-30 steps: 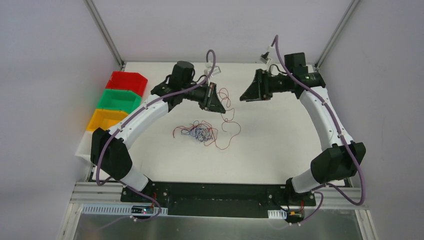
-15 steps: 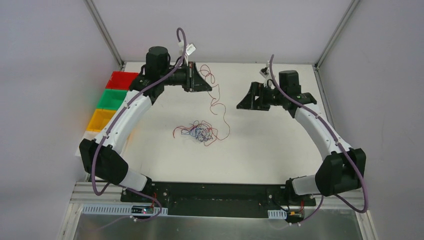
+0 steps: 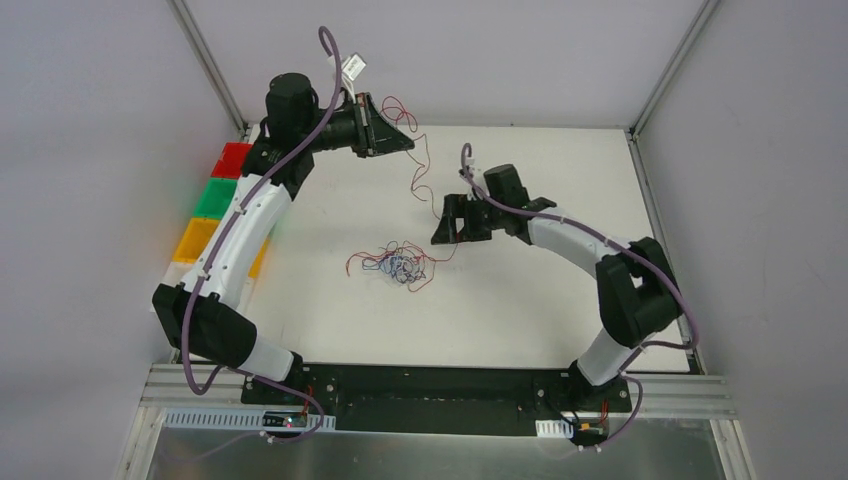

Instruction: Untangle the cables

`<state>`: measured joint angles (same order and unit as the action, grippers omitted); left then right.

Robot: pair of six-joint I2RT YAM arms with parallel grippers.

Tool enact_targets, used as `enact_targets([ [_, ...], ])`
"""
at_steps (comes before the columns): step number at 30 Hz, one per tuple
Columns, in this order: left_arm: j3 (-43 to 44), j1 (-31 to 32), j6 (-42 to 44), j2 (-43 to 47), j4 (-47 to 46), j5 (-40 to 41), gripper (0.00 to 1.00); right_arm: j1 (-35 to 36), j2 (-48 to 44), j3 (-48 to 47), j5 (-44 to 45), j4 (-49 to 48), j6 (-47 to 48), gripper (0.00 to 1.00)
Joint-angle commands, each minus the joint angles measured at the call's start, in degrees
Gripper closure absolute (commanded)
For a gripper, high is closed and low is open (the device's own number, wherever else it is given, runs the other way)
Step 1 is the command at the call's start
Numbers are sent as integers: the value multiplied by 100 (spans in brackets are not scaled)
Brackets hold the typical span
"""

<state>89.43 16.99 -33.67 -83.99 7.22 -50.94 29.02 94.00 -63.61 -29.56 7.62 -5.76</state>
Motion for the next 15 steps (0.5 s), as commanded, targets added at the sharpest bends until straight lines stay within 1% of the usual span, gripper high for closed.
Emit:
enact_targets([
  [1,75,-225,-304,122,-436,80,100,321,489,-117,705,-558,99,25],
  [2,38,-264,-321,154,-453,76,100,328,643,-233,740,-511,67,31],
  [3,-2,-325,-324,184,-453,69,100,327,782,-388,721,-421,53,57],
  [4,-42,-381,-323,226,-458,65,100,324,870,-539,663,-286,83,86],
  [5,-93,-433,-319,277,-448,54,100,320,901,-722,595,-109,150,100],
  [8,-240,-684,-91,450,-109,178,100,214,622,-1233,149,337,244,100],
  [9,-280,-778,145,517,115,321,100,110,489,-1581,-141,491,132,100],
  [11,-387,-946,535,645,467,602,100,-79,286,-2411,-1015,925,-126,100],
  [13,-461,-1051,890,739,727,640,100,-220,216,-3410,-1673,1325,-324,100],
  [15,-501,-1067,1198,843,935,615,100,-312,84,-4164,-2224,1383,-511,100],
])
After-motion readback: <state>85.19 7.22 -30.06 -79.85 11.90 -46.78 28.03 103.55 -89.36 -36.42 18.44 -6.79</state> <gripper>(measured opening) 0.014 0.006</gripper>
